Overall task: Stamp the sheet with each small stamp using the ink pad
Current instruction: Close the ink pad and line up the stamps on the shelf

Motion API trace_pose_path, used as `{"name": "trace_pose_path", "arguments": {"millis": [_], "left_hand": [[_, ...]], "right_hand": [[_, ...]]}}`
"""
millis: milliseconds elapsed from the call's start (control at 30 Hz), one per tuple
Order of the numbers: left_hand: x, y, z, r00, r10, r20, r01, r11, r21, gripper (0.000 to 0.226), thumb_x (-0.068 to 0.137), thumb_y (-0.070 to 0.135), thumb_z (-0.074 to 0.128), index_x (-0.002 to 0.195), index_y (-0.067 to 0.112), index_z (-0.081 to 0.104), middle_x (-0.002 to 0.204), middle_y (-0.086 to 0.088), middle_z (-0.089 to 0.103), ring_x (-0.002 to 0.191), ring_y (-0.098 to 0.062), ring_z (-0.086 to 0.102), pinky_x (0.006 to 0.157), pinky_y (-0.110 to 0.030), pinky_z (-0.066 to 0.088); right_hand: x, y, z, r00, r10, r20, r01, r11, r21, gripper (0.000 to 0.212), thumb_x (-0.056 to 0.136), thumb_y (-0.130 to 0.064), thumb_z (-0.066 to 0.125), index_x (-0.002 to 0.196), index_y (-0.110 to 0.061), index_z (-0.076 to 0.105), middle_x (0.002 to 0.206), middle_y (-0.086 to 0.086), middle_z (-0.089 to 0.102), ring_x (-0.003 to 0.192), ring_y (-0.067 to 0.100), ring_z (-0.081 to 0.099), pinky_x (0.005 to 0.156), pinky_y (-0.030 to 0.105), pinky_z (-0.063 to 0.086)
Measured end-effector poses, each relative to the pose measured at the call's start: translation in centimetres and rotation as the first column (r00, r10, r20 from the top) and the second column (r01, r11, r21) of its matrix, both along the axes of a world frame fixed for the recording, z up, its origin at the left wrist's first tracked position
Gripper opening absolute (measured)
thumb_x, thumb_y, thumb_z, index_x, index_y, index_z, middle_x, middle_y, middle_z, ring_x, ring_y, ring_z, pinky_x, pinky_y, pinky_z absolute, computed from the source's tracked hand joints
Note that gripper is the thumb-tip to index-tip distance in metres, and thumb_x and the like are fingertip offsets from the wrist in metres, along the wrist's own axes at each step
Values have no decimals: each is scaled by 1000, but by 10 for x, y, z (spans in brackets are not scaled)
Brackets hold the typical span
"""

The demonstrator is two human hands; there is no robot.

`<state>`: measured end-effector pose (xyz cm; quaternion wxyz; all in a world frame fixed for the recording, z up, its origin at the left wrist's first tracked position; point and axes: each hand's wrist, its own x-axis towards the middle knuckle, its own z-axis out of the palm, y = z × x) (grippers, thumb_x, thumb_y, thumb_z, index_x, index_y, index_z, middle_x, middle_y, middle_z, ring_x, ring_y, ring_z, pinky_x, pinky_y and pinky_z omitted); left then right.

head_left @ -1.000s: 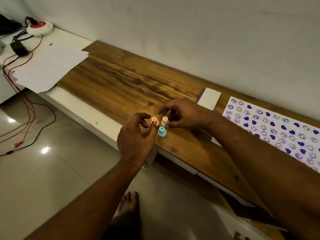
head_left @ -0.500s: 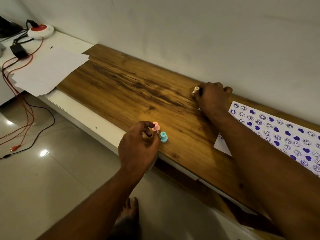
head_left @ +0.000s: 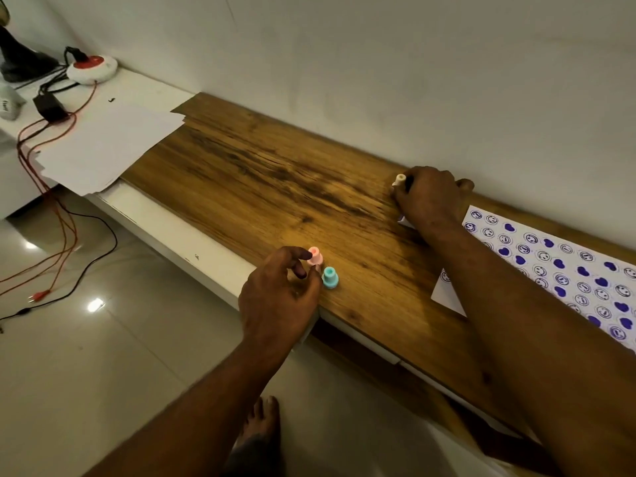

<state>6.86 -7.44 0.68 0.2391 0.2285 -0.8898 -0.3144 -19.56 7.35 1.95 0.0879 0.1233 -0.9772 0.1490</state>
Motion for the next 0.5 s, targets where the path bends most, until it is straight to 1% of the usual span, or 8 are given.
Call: {"name": "trace_pose_path", "arguments": {"millis": [200, 233, 300, 367, 400, 433, 467, 500], "left_hand": [[0, -1, 0, 1000, 0, -6, 0, 1000, 8, 26, 90, 43, 76, 112, 34, 68, 84, 17, 63, 69, -2, 61, 57, -22, 46], [-1, 0, 0, 1000, 4, -9, -4, 1000, 13, 25, 90, 43, 76, 111, 35, 67, 83, 18, 62, 68, -2, 60, 56, -22, 44], [-2, 0, 0, 1000, 8, -10, -8, 1000, 26, 24, 89, 45, 75, 108, 38, 64, 83, 19, 62, 69, -1, 60, 56, -23, 44], [-2, 0, 1, 1000, 14, -14, -14, 999, 43, 24, 87, 48, 73, 107, 40, 62, 84, 20, 62, 72, -1, 62, 58, -25, 48], [-3, -1, 1, 1000, 20, -21, -19, 999, 50, 24, 86, 50, 71, 106, 41, 62, 84, 21, 62, 73, 0, 62, 59, -26, 50], [-3, -1, 1, 999, 30, -29, -28, 998, 60, 25, 86, 53, 70, 106, 41, 61, 84, 21, 63, 74, 0, 62, 59, -26, 50], [-4, -2, 1, 999, 43, -33, -40, 997, 71, 25, 85, 55, 68, 105, 42, 61, 83, 21, 63, 75, 1, 63, 60, -26, 51], [-5, -3, 0, 998, 57, -29, -54, 995, 84, 26, 84, 57, 67, 105, 42, 62, 84, 21, 64, 75, 1, 63, 60, -27, 52]], "right_hand": [[-4, 1, -1, 1000, 11, 13, -11, 999, -32, 33, 97, -48, 55, 100, -22, 75, 97, 4, 74, 98, 30, 66, 100, 51, 31], [-5, 1, -1, 1000, 15, 25, -14, 999, -37, 33, 97, -49, 56, 102, -23, 75, 99, 3, 75, 100, 30, 67, 101, 51, 31], [-6, 2, 0, 998, 31, 55, -27, 997, -78, 36, 93, -53, 61, 114, -26, 74, 109, 2, 76, 109, 30, 66, 102, 52, 30], [-6, 6, 6, 998, 46, 44, -37, 984, -173, 47, 90, -58, 65, 125, -28, 70, 122, -1, 73, 118, 26, 65, 105, 50, 30], [-6, 9, 13, 998, 63, 4, -60, 969, -241, 48, 90, -59, 66, 127, -29, 69, 125, -4, 72, 118, 22, 65, 106, 49, 33], [-5, 11, 22, 993, 109, -48, -118, 942, -315, 47, 90, -58, 67, 127, -29, 69, 125, -7, 71, 115, 18, 66, 106, 47, 39], [-2, 12, 31, 976, 196, -90, -216, 902, -375, 43, 90, -54, 70, 124, -28, 70, 122, -9, 72, 108, 14, 68, 103, 46, 46], [1, 12, 40, 937, 328, -117, -347, 849, -399, 38, 89, -48, 74, 121, -28, 72, 118, -10, 73, 100, 12, 69, 97, 45, 52]]}}
